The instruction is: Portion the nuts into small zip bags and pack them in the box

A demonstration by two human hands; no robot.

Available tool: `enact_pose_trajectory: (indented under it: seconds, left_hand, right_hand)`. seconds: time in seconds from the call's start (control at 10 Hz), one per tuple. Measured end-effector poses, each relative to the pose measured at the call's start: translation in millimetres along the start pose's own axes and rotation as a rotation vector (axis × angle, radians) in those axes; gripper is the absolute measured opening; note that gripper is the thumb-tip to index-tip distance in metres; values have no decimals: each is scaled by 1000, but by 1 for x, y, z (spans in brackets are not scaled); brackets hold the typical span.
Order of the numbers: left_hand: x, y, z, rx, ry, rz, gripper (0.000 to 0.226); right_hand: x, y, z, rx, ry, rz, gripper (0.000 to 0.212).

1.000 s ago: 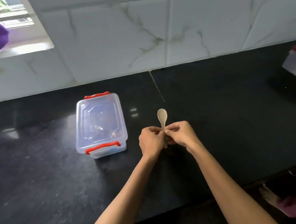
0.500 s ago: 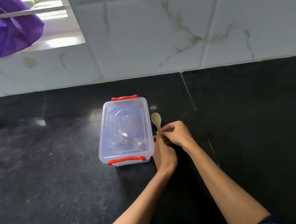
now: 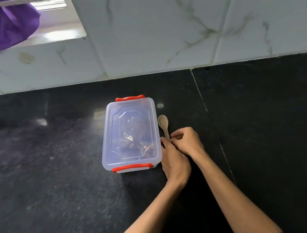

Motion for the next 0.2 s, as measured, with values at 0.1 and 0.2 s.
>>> enact_pose_trajectory:
  seconds: [0.1, 0.2]
  left_hand:
    - [-1, 12, 0, -66, -147, 34, 60]
    - [-6, 33, -4, -115, -226, 94, 64]
  right_hand:
    - [4, 6, -3, -3, -16, -14, 27]
    - [3, 21, -8, 2, -9, -33, 26]
Point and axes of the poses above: each hand's wrist, its own y-axis away from the middle knuckle, its own z-axis out of the palm, x = y × z, the point moved 7 cm from there along -y, towards the middle knuckle, and after that the axes turned 6 degrees about -x, right-handed, at the moved point
